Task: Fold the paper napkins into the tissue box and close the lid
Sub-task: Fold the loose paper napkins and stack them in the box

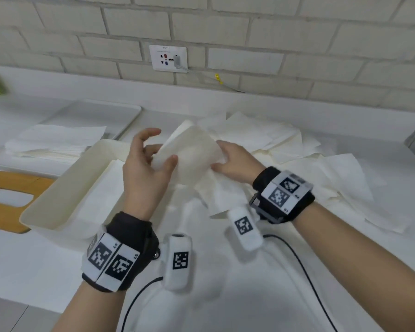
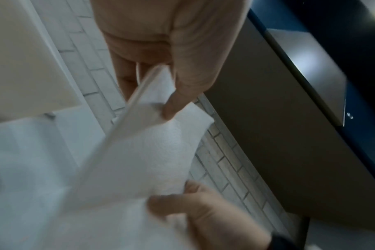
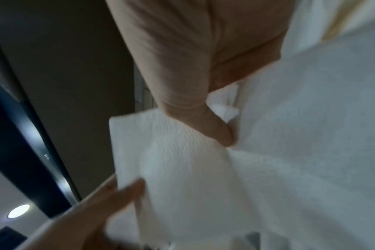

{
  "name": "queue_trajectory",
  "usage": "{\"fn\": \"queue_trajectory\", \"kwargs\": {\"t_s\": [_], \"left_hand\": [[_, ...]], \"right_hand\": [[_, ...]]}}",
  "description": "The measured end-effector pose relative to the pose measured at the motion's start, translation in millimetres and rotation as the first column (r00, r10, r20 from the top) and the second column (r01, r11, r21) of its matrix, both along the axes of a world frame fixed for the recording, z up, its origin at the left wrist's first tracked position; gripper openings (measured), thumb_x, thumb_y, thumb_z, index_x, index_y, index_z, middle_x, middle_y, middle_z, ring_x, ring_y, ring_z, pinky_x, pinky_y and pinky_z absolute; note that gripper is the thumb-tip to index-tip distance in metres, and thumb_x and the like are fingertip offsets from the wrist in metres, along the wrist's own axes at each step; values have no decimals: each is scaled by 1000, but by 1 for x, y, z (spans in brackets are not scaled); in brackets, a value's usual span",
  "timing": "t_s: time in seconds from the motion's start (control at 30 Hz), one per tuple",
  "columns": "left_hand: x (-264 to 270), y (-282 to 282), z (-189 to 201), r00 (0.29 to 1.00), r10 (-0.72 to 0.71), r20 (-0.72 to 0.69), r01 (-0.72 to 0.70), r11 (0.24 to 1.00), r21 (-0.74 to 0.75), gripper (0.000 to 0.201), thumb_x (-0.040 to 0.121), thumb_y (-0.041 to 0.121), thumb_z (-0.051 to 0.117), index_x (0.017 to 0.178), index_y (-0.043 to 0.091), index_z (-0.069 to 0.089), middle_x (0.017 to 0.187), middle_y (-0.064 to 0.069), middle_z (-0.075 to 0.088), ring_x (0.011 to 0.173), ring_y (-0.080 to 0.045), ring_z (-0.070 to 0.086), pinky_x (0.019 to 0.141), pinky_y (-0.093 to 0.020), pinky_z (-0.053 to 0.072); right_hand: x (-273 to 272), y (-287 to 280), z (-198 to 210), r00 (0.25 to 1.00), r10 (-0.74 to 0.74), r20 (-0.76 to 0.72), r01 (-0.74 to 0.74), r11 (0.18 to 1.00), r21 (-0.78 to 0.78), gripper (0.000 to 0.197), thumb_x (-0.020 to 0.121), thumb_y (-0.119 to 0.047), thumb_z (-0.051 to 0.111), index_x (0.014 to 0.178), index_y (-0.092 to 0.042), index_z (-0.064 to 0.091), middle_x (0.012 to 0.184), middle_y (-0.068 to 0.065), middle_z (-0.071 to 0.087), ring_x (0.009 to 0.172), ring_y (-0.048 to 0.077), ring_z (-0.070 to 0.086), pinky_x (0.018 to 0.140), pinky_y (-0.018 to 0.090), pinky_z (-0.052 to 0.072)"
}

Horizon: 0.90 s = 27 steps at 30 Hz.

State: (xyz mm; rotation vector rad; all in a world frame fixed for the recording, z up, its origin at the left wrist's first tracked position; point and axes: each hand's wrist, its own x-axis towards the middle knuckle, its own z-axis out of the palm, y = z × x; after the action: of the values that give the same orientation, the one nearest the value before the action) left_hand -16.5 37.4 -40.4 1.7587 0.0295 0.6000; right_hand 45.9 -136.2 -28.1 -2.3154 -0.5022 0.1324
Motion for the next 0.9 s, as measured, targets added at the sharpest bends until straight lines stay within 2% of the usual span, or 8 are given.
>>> {"fn": "queue_trajectory", "kwargs": {"t_s": [0.1,0.17,0.3,0.4,0.53,0.63,0.77,0.9], "left_hand": [[-1,-6,-16,990,40,-138,-18,988,156,28,82,4,66,104,19,58,89,4,64,83,-21,62,75,-34,51],[1,-8,-31,974,1,-227,15,998,68,24,85,2,61,107,11,59,94,-2,64,86,-22,61,74,-32,50],[5,-12,-53,936,-91,-340,27,982,-187,33,84,4,60,115,10,51,105,-1,63,100,-19,60,83,-32,47],[3,-14,-64,905,-115,-409,-8,958,-288,39,88,-7,52,122,10,42,113,-5,56,104,-20,54,81,-30,43],[8,-11,-71,903,-103,-418,-27,955,-295,39,90,-7,46,127,4,43,116,-9,56,106,-23,54,86,-33,44],[12,-10,-72,907,-100,-409,-26,957,-290,34,91,-6,45,124,2,42,112,-11,56,100,-22,54,76,-29,45],[14,-12,-73,891,-141,-431,-3,948,-318,34,92,-6,43,125,1,46,121,-14,58,108,-25,57,74,-25,45],[16,-14,-62,912,-179,-368,24,921,-389,29,94,-5,43,120,5,49,114,-9,61,102,-21,60,76,-26,48]], "right_hand": [[11,-8,23,995,59,77,-42,979,-198,13,85,-5,55,97,-8,58,103,7,59,97,22,54,61,20,31],[14,-6,34,992,84,95,-50,950,-309,15,87,-5,53,101,-6,59,100,5,54,101,25,52,65,22,29],[7,8,21,986,163,38,-114,821,-560,38,90,-6,46,128,-9,46,128,12,51,115,28,49,85,28,39],[-4,16,-5,979,186,-78,-185,669,-720,31,92,-7,41,123,-7,41,119,14,52,101,31,54,75,33,42],[-4,15,-1,983,185,17,-112,663,-740,31,92,-5,38,122,-8,43,112,13,52,95,31,55,69,32,35],[-4,14,5,975,200,98,-63,670,-740,32,91,-4,38,122,-10,42,111,11,53,95,30,55,68,32,33],[-12,16,4,973,228,28,-117,594,-796,31,90,0,35,120,-6,40,90,8,46,79,26,45,66,32,31],[-4,11,26,973,208,100,-61,648,-759,27,92,-3,34,118,-8,40,90,6,43,79,26,45,66,32,31]]}}
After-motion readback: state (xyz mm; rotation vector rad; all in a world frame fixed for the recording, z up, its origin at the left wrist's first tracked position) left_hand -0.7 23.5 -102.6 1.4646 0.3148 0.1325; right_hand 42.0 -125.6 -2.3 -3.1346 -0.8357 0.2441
